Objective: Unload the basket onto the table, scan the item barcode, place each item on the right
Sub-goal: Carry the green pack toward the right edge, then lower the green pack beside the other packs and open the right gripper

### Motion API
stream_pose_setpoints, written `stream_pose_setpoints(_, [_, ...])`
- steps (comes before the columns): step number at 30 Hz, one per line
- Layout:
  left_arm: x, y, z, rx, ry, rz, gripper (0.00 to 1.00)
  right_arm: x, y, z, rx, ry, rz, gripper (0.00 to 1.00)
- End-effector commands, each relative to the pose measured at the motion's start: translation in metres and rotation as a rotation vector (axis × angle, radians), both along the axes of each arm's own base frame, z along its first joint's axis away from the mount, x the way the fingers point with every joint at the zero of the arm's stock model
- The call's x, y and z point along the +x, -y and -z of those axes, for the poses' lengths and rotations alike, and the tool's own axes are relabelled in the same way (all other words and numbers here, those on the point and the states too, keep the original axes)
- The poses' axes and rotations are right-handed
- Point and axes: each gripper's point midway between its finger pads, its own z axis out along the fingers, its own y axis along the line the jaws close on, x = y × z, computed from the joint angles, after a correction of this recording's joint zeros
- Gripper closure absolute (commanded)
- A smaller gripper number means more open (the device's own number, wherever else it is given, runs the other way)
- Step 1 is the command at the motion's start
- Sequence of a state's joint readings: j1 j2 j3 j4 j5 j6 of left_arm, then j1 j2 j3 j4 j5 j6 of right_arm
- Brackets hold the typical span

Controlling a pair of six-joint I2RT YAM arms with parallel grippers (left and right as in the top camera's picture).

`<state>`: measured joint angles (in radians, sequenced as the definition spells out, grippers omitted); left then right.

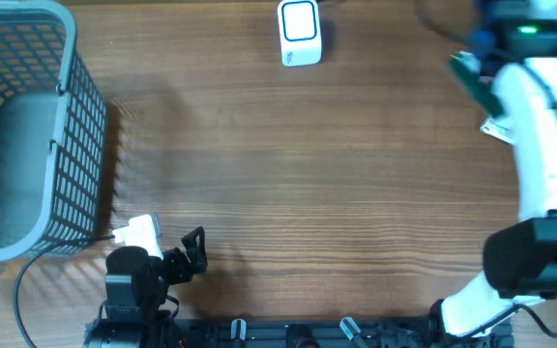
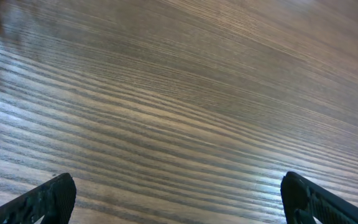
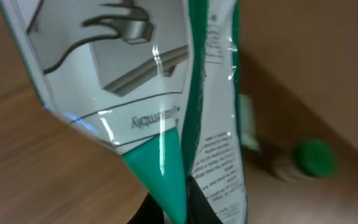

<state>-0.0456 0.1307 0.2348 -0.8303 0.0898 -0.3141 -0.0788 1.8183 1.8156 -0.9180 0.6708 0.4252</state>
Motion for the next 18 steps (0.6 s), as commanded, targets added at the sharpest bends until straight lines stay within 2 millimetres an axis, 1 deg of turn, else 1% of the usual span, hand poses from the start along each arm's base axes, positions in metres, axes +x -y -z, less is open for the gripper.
stream_pose_setpoints(1, [0.001, -0.002, 0.0, 0.0, 0.005, -0.017, 0.0, -0.028, 0.042, 0.066, 0.185, -0.072, 0.136, 0.96])
stream_pose_setpoints(2, [0.001, -0.002, 0.0, 0.0, 0.005, -0.018, 0.0, -0.035, 0.047, 0.084, 0.241, -0.09, 0.161, 0.95])
stream_pose_setpoints(3, [0.001, -0.002, 0.0, 0.0, 0.005, -0.017, 0.0, -0.043, 0.05, 0.109, 0.325, -0.114, 0.176, 0.95])
stream_pose_setpoints(5, [0.001, -0.002, 0.0, 0.0, 0.005, -0.017, 0.0, -0.05, 0.052, 0.132, 0.374, -0.136, 0.182, 0.95])
stream_pose_setpoints(7, [0.001, -0.002, 0.0, 0.0, 0.005, -0.018, 0.0, -0.057, 0.056, 0.148, 0.365, -0.152, 0.194, 0.93])
stream_pose_setpoints(8, [0.001, -0.002, 0.0, 0.0, 0.005, -0.017, 0.0, -0.061, 0.059, 0.153, 0.351, -0.163, 0.206, 0.73])
stream_pose_setpoints(9, [0.001, -0.002, 0.0, 0.0, 0.005, -0.018, 0.0, -0.063, 0.061, 0.154, 0.34, -0.168, 0.213, 0.41])
stream_pose_setpoints(10, [0.001, -0.002, 0.0, 0.0, 0.005, -0.018, 0.0, -0.058, 0.056, 0.145, 0.353, -0.173, 0.152, 0.0])
stream_pose_setpoints(12, [0.001, -0.002, 0.0, 0.0, 0.005, -0.017, 0.0, -0.047, 0.041, 0.121, 0.419, -0.126, 0.071, 0.0])
stream_pose_setpoints(13, [0.001, -0.002, 0.0, 0.0, 0.005, -0.017, 0.0, -0.041, 0.032, 0.102, 0.458, -0.083, 0.033, 0.0])
stream_pose_setpoints(15, [0.001, -0.002, 0.0, 0.0, 0.005, -0.018, 0.0, -0.029, 0.004, 0.048, 0.548, 0.033, -0.12, 0.0])
stream_pose_setpoints(16, [0.001, -0.002, 0.0, 0.0, 0.005, -0.017, 0.0, -0.025, -0.013, 0.016, 0.581, 0.099, -0.228, 0.0])
stream_pose_setpoints(17, [0.001, -0.002, 0.0, 0.0, 0.005, -0.017, 0.0, -0.027, -0.026, -0.009, 0.605, 0.147, -0.299, 0.0])
stream_pose_setpoints(18, [0.001, -0.002, 0.0, 0.0, 0.005, -0.017, 0.0, -0.034, -0.038, -0.036, 0.621, 0.197, -0.348, 0.0])
